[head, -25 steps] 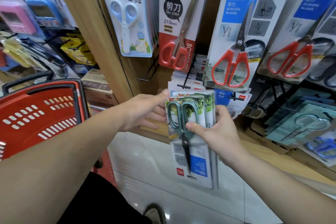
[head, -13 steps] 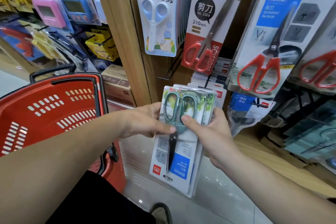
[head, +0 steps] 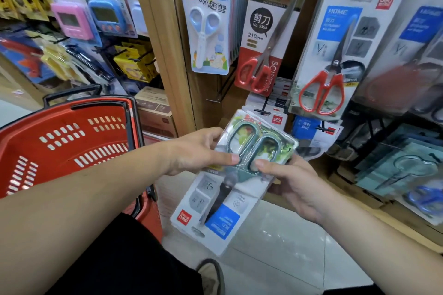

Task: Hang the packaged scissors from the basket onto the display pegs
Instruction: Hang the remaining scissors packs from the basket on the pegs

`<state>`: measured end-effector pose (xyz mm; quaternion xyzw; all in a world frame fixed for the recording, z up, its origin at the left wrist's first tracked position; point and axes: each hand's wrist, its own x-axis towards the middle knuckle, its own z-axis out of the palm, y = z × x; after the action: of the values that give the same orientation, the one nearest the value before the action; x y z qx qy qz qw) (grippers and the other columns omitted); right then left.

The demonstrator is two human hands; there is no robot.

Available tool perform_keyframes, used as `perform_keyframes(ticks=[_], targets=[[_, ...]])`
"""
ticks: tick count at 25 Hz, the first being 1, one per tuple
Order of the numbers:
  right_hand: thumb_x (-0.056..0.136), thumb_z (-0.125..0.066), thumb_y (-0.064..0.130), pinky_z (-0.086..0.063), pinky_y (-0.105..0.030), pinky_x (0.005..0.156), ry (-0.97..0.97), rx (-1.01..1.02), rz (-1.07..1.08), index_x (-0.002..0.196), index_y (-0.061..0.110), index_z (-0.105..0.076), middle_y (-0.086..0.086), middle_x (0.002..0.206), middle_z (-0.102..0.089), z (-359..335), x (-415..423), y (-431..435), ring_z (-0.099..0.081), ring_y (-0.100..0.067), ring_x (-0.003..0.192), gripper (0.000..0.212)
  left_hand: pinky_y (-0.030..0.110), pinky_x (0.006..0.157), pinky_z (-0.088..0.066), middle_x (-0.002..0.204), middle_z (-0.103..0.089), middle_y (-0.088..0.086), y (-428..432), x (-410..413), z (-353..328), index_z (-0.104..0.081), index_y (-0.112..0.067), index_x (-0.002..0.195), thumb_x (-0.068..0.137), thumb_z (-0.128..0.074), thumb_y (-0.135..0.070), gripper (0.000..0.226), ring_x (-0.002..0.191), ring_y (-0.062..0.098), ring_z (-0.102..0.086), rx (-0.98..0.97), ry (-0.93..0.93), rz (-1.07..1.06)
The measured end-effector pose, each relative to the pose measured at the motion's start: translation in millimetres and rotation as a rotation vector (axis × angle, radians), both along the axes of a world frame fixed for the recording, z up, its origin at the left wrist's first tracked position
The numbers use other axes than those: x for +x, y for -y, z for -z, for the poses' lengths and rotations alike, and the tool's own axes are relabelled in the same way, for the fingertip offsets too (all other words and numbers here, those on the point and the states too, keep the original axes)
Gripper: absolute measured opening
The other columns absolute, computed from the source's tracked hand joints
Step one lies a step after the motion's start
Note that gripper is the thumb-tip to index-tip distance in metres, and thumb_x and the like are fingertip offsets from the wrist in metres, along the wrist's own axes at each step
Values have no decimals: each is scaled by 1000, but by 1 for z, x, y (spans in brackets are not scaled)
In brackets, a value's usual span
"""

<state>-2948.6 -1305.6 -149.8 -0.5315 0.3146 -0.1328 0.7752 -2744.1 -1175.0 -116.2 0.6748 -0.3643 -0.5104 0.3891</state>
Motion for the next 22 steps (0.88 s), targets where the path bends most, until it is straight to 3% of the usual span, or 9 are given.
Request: perform_keyframes(ticks=[2,5,7,10,14,17,19,22], targets=[[57,-100,23,-59,-48,87,-20,-56,72,134,21,-59,-8,119,-77,-11,-11,15,-76,-30,102,87,55,102,-57,126,-76,7,9,-9,-5,-55,-14,132,86,-85,-16,55,118,28,-73,-23,17,45],[48,-105,34,-54,-28,74,-48,-283,150,125,19,-65,-7,106,-76,-31,-32,47,-72,-13,79,88,50,97,-61,126,-75,11,22,-28,-9,-53,-11,132,92,-78,-1,49,117,28,-73,-21,50,141],[47,-107,32,-58,-34,81,-110,-409,-19,121,18,-68,-7,101,-78,-45,-45,57,-76,-21,86,85,54,98,-60,125,-74,14,32,-40,-9,-54,-11,132,90,-80,-1,50,115,31,-73,-5,94,219],[62,-101,8,-63,-48,90,-183,-514,-268,119,13,-66,-12,106,-79,-56,-55,59,-76,-34,103,68,54,99,-60,120,-77,10,46,-53,-10,-58,-17,130,89,-82,-4,49,112,30,-75,-22,122,304],[66,-99,5,-63,-51,88,-117,-507,-214,116,18,-66,-17,107,-77,-62,-61,70,-76,-30,97,61,44,97,-61,121,-77,8,58,-58,-18,-63,-18,132,88,-84,-6,50,111,27,-75,-103,92,260],[63,-98,1,-64,-52,84,-65,-464,-35,112,18,-67,-20,104,-77,-55,-63,64,-76,-32,90,60,33,97,-58,116,-79,-7,55,-48,-25,-69,-26,124,77,-95,-22,55,108,11,-75,-94,287,257],[56,-99,5,-64,-55,83,-22,-390,86,112,19,-68,-22,106,-77,-48,-67,64,-76,-35,88,65,38,97,-60,110,-79,-11,48,-36,-29,-69,-28,118,65,-102,-25,62,105,10,-75,23,401,329],[56,-95,5,-64,-55,82,28,-308,148,120,15,-65,-24,109,-76,-42,-77,69,-75,-38,92,72,49,95,-62,106,-81,-7,33,-15,-31,-72,-22,113,65,-101,-21,56,104,16,-76,184,429,345]])
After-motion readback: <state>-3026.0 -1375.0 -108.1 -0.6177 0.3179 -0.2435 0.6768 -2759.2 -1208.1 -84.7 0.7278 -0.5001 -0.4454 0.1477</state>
